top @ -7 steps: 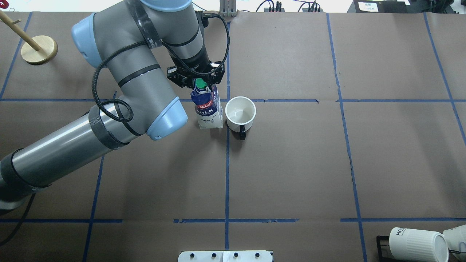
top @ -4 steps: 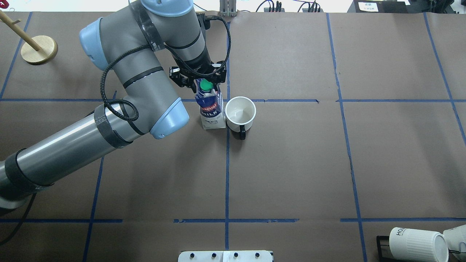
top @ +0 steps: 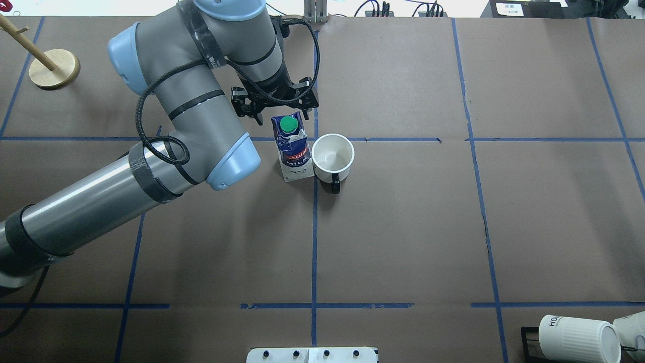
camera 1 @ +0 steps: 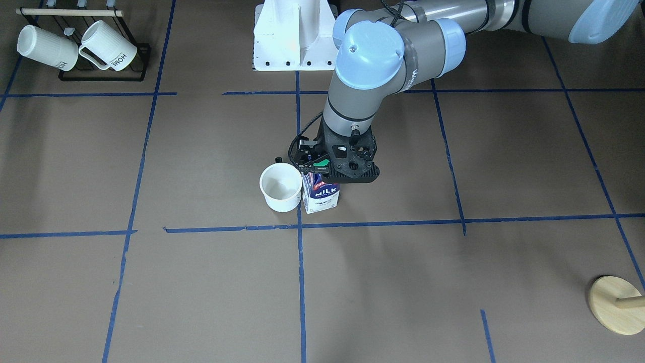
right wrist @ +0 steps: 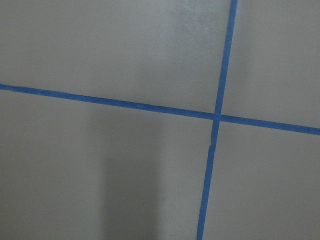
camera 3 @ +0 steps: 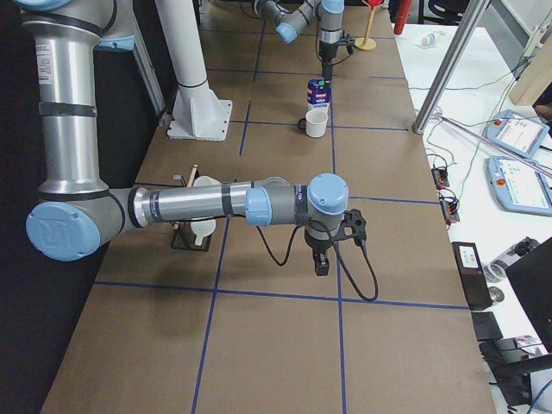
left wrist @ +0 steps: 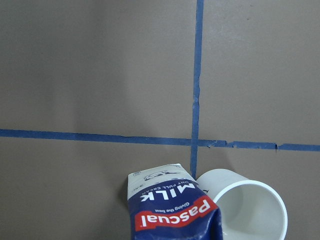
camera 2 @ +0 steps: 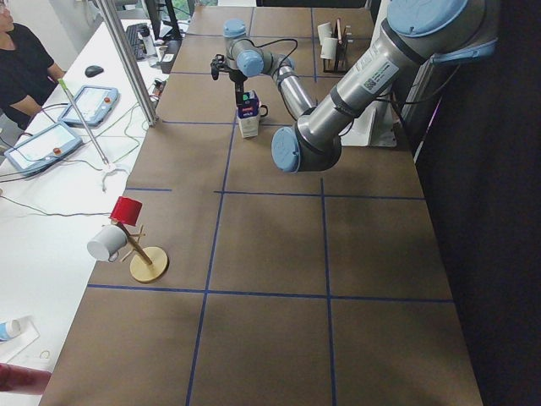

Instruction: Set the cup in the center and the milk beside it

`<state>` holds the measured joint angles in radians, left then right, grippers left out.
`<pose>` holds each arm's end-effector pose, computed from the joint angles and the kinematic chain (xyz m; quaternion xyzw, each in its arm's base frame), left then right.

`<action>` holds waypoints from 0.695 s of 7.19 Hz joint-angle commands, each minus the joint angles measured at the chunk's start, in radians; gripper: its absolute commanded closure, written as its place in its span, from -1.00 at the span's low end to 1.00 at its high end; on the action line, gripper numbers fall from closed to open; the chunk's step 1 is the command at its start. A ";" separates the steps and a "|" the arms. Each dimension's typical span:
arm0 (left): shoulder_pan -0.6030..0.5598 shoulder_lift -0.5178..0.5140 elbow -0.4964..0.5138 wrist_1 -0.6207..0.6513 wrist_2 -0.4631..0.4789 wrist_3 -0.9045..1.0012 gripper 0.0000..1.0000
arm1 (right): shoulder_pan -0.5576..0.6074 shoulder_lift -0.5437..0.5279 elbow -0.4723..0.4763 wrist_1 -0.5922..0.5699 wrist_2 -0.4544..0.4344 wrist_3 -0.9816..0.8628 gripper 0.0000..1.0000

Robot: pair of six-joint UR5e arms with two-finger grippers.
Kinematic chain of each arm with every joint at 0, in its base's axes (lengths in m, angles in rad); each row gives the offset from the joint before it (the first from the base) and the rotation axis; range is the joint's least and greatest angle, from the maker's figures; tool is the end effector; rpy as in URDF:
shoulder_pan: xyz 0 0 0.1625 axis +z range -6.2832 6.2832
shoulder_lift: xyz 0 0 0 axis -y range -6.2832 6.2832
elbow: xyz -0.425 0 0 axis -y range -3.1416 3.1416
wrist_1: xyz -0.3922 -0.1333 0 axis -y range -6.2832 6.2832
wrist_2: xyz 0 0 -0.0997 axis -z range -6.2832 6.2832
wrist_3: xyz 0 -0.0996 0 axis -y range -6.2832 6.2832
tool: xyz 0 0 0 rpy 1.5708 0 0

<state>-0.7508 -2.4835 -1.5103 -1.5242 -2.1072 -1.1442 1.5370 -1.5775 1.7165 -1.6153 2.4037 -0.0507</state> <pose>0.4740 -0.5550 0.1146 0.0071 0.4497 -0.0407 0.8922 0.0430 -0.4929 0.5904 0.0466 -0.4037 -0.0577 0.9119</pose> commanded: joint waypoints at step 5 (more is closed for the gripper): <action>-0.165 0.278 -0.431 0.256 -0.056 0.274 -1.00 | 0.000 -0.004 -0.008 0.000 0.000 -0.006 -1.00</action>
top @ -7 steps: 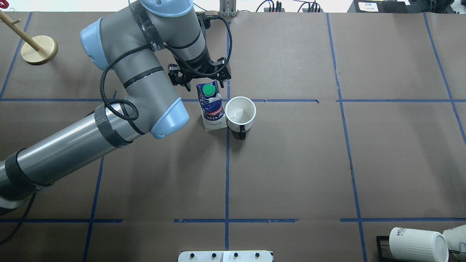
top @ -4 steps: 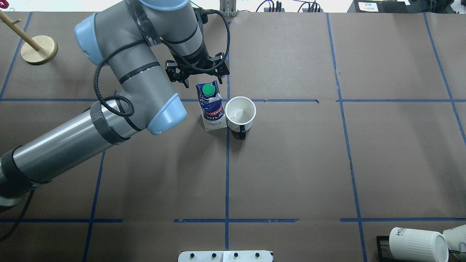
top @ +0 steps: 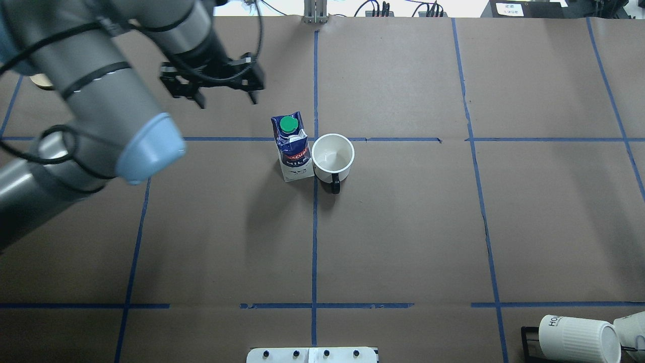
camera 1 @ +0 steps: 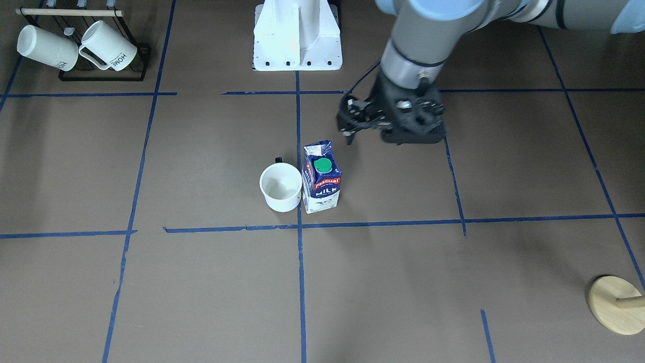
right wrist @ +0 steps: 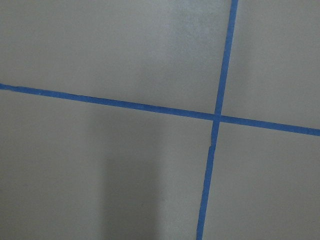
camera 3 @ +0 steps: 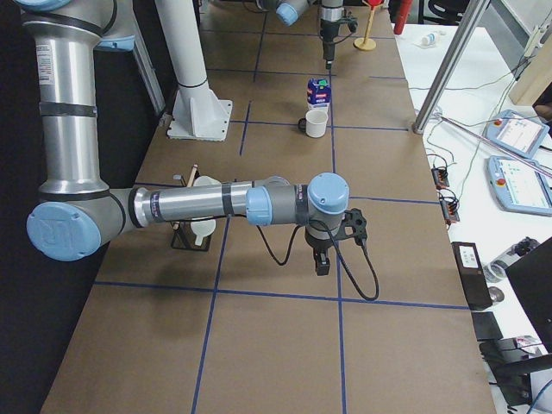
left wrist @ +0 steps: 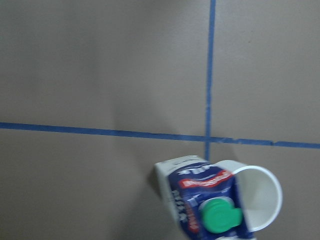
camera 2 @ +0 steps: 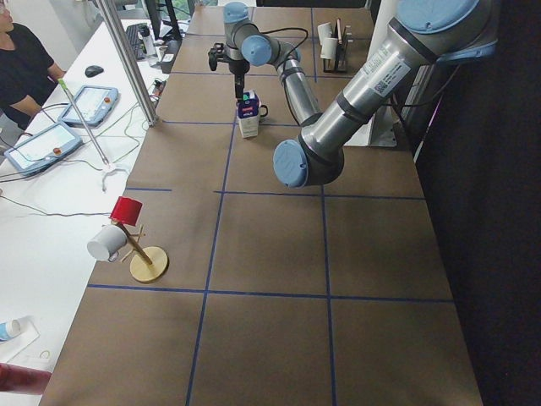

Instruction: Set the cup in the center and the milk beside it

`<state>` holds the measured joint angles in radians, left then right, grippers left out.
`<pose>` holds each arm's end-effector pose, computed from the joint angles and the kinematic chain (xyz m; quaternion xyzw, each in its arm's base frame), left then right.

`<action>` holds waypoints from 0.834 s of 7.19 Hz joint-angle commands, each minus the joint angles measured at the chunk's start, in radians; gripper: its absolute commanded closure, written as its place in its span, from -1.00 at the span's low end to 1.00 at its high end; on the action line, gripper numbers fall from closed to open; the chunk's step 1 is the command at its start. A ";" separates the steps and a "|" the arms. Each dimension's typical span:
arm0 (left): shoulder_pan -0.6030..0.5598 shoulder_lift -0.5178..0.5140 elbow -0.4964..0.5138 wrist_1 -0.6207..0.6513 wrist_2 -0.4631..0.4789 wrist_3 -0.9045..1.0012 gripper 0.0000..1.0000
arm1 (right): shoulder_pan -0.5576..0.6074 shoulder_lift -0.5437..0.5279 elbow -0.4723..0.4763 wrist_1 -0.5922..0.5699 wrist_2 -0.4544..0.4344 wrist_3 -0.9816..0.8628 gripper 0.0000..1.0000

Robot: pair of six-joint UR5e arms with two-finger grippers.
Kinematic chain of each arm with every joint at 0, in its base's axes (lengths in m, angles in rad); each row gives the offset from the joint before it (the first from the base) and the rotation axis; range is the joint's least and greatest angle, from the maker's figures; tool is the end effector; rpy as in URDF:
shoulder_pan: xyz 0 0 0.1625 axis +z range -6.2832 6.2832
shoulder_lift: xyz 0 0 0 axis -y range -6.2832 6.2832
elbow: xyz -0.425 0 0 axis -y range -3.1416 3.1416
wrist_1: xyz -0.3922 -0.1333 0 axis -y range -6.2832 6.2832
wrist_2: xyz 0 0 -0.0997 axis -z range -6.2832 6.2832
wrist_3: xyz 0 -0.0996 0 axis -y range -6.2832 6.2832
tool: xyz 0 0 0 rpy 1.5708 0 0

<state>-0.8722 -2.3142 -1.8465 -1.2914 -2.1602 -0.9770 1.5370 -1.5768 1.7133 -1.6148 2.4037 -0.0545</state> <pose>0.3408 -0.5269 0.1353 0.0302 0.4383 -0.0198 0.8981 0.0430 -0.4932 0.5916 0.0465 -0.4036 -0.0590 0.9118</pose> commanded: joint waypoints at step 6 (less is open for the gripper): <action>-0.520 0.619 -0.107 0.021 -0.084 0.937 -1.00 | 0.005 -0.052 -0.064 0.122 -0.002 0.005 -1.00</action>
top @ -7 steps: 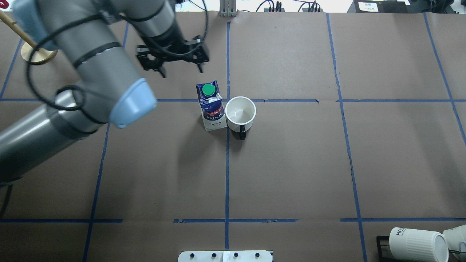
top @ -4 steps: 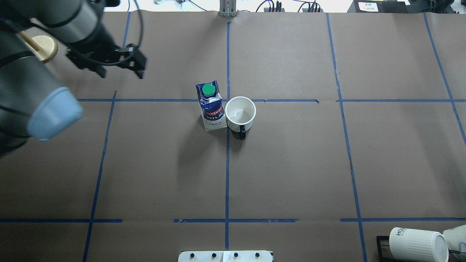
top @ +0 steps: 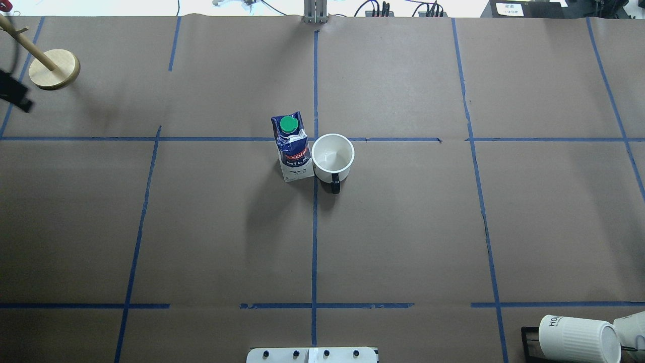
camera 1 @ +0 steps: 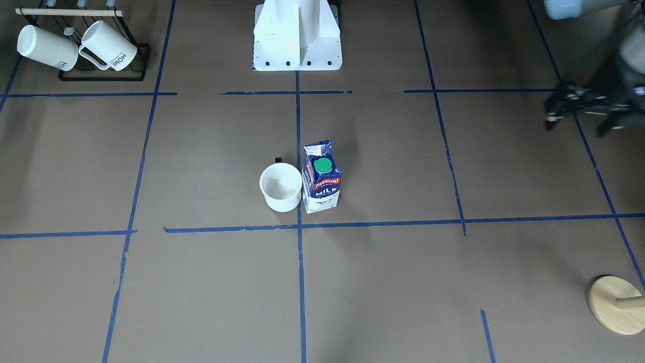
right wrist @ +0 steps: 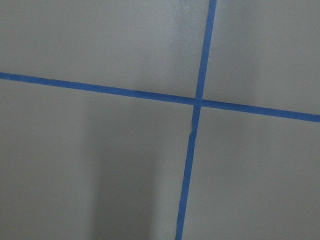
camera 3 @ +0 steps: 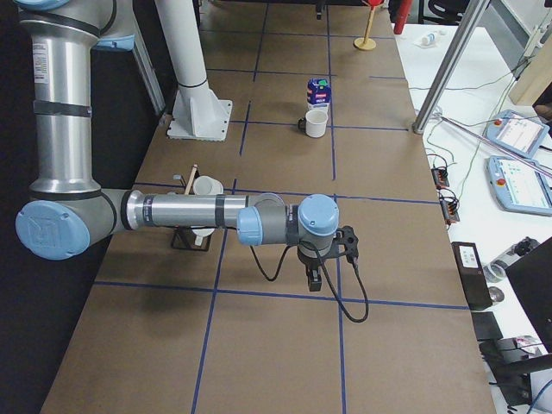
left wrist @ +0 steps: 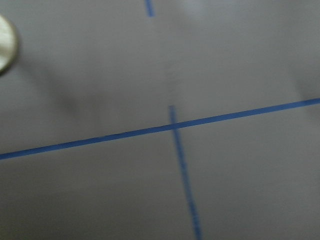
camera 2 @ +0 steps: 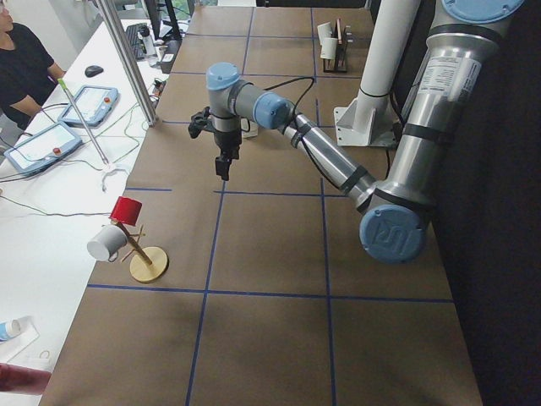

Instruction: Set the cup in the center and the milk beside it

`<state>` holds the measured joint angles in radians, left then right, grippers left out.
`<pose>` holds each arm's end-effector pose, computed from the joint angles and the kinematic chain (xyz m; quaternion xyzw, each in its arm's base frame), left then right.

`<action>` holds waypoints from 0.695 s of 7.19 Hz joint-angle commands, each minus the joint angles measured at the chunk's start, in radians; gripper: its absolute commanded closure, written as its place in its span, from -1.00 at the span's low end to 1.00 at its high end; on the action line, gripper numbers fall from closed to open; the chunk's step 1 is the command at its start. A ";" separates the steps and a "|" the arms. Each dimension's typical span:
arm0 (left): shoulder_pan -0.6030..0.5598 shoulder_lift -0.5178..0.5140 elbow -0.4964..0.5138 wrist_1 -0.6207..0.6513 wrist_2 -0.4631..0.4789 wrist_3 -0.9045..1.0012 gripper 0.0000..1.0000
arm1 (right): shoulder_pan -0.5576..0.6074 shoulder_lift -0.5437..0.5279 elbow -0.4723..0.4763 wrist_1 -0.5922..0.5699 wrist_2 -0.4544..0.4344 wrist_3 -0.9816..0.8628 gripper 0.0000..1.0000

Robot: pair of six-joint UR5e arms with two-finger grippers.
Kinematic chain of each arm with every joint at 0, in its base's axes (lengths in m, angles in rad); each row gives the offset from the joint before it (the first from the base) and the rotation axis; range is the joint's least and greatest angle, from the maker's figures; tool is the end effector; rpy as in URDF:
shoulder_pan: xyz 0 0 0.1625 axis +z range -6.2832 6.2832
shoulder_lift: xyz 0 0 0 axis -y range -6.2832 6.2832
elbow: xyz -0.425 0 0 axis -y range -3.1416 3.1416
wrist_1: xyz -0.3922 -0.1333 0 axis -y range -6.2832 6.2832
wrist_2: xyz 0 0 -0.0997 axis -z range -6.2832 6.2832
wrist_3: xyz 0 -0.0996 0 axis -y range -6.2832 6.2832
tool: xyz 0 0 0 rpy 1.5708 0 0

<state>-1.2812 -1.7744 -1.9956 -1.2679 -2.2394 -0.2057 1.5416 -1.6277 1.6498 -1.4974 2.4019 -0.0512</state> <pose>0.0807 -0.5213 0.3903 0.0690 0.3514 0.0922 0.9291 0.0459 -0.4751 0.6355 0.0481 -0.4027 -0.0560 0.9123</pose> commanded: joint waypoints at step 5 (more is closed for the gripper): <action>-0.291 0.214 0.377 -0.287 -0.120 0.406 -1.00 | 0.000 0.003 0.004 0.005 0.002 0.005 -1.00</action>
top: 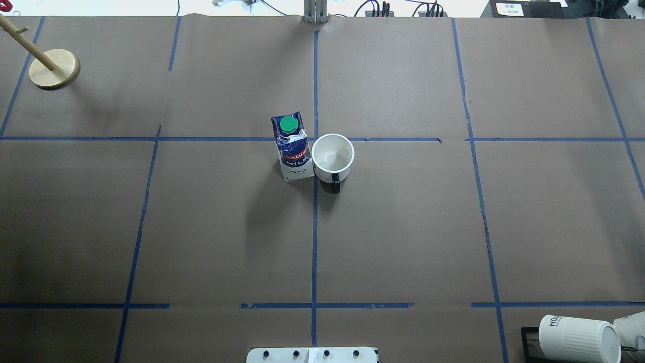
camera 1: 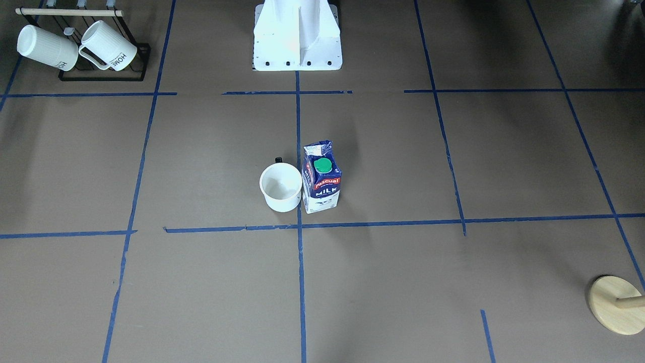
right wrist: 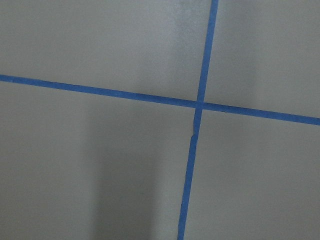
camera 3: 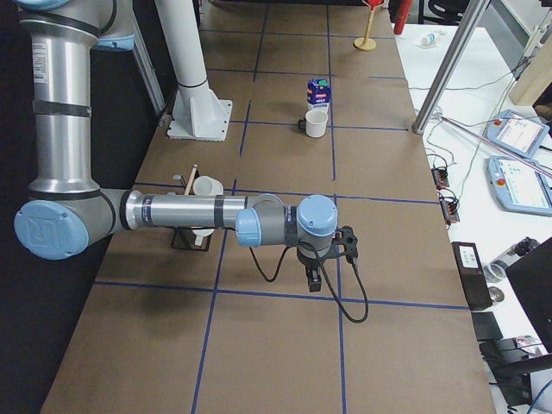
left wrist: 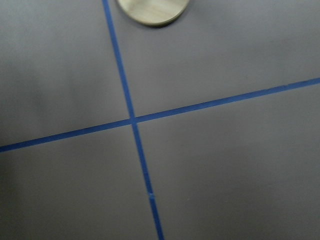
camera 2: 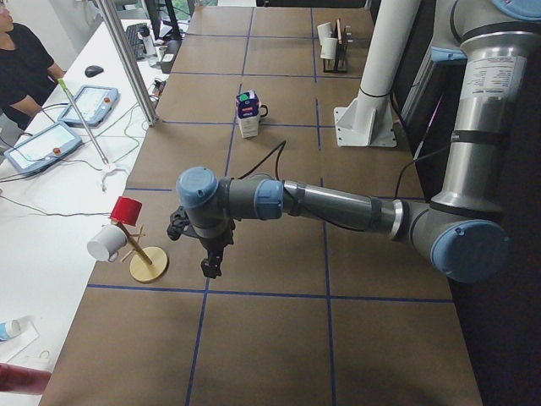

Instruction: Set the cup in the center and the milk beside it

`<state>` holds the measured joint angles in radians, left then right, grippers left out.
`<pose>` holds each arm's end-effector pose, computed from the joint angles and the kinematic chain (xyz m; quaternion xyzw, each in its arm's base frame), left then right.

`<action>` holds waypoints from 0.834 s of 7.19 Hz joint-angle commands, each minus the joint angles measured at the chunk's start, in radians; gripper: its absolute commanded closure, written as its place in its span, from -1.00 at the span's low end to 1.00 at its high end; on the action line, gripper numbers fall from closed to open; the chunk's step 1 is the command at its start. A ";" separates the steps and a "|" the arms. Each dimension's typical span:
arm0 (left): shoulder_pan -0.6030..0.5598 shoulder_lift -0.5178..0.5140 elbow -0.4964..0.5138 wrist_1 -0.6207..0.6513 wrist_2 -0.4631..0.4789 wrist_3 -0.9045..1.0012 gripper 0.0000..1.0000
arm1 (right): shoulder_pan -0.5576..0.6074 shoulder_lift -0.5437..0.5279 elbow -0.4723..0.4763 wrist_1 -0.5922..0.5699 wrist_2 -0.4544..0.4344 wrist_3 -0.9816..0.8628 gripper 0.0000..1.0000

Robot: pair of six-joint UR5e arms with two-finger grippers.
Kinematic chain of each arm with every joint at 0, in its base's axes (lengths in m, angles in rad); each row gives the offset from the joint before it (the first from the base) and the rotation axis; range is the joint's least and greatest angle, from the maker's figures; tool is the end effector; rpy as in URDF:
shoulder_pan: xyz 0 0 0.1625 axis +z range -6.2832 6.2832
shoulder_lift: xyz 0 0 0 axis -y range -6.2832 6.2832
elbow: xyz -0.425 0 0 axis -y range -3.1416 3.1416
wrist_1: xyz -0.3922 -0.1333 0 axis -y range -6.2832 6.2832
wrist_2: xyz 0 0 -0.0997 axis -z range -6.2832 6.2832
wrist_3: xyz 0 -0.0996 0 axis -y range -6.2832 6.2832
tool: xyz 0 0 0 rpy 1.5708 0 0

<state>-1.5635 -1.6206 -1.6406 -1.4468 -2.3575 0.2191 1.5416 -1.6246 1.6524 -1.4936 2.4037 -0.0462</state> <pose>-0.0591 -0.5104 0.6109 0.0385 0.3814 0.1035 0.9178 0.0457 -0.4769 0.6322 0.0514 -0.4035 -0.0556 0.9118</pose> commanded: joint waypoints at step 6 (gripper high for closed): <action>-0.012 0.079 0.036 -0.103 0.047 -0.095 -1.00 | 0.000 0.012 -0.005 0.001 0.000 0.000 -1.00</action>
<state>-1.5748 -1.5476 -1.6085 -1.5504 -2.3087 0.1256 1.5411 -1.6126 1.6483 -1.4926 2.4038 -0.0473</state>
